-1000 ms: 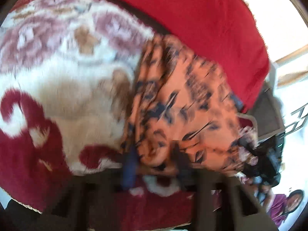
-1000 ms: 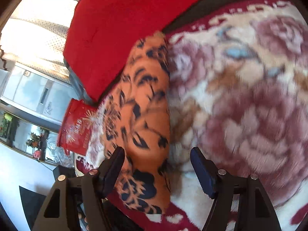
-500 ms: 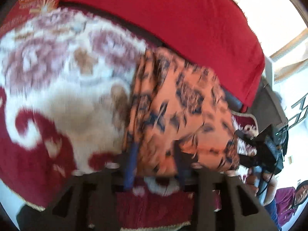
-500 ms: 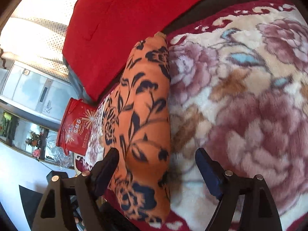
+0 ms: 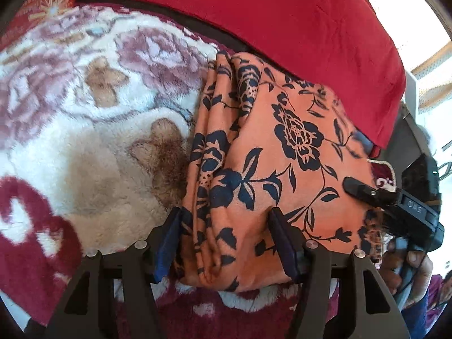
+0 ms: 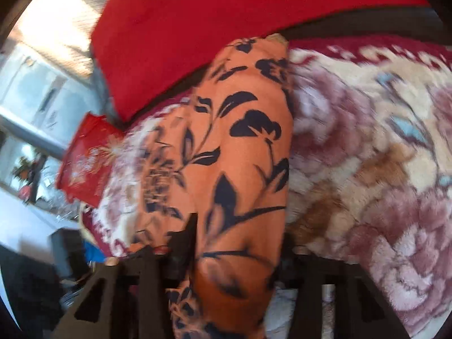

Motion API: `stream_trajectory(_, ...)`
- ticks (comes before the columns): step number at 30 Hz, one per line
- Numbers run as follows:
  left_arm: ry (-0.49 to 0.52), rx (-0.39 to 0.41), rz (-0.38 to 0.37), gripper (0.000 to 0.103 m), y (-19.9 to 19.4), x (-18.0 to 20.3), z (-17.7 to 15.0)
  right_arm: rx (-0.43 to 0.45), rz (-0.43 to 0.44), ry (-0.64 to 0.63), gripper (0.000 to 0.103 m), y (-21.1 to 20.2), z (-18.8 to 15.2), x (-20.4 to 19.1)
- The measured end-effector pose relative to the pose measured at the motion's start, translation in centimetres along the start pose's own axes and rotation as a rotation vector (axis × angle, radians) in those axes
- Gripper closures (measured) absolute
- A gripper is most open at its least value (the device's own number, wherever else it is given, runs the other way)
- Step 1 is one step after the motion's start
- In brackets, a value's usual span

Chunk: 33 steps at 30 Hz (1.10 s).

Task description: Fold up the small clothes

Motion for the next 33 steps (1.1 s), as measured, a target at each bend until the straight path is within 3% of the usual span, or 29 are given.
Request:
stream_trajectory(2, 0.046, 0.037, 0.072, 0.04, -0.3, 1.5, 0.3, 0.014, 0.05, 0.043, 0.034, -0.4, -0.4, 0.7)
stream_trajectory(5, 0.11, 0.073, 0.125, 0.04, -1.5, 2.6, 0.8, 0.071, 0.032, 0.028, 0.033, -2.0, -0.1, 0.8)
stream_trajectory(9, 0.165, 0.099, 0.142, 0.04, -1.7, 4.2, 1.0, 0.086, 0.047, 0.048, 0.031, -2.5, 2.7, 0.9)
stream_trajectory(15, 0.191, 0.109, 0.162, 0.04, -2.2, 4.0, 0.9, 0.037, 0.034, 0.055, 0.031, 1.0, 7.8, 2.1)
stream_trajectory(17, 0.199, 0.105, 0.171, 0.04, -2.6, 3.2, 0.3, 0.019, 0.06, 0.037, 0.043, 2.0, 8.6, 2.2)
stream_trajectory(20, 0.206, 0.095, 0.185, 0.04, -2.4, 2.9, 0.1, 0.022, -0.011, -0.045, 0.06, 1.8, 9.0, 0.8)
stream_trajectory(23, 0.199, 0.08, 0.195, 0.04, -1.6, 2.6, 0.3, 0.027, -0.058, -0.085, 0.061, 2.1, 8.8, -0.2)
stream_trajectory(24, 0.199, 0.076, 0.195, 0.04, -1.3, 2.6, 0.3, 0.031, -0.063, -0.095, 0.06, 2.1, 8.8, -0.2)
stream_trajectory(27, 0.208, 0.076, 0.199, 0.04, -1.1, 2.8, 0.2, 0.055, -0.071, -0.087, 0.041, 1.9, 8.1, -0.9)
stream_trajectory(30, 0.21, 0.078, 0.202, 0.04, -1.3, 2.8, 0.0, 0.082, -0.03, -0.088, 0.031, 0.3, 7.2, -0.7)
stream_trajectory(33, 0.201, 0.075, 0.205, 0.039, -1.4, 2.7, -0.2, 0.086, 0.0, -0.077, 0.03, -0.9, 5.0, -0.4)
Point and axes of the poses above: each gripper's, at about its wrist camera, not at the fingertips, and y roughly the way its jaws point, x to its right, z to its top, the point moved 1 cm from there along y, roughly the way its jaws point, and after that the axes turned 2 degrees about -z, right-handed, at the moved point
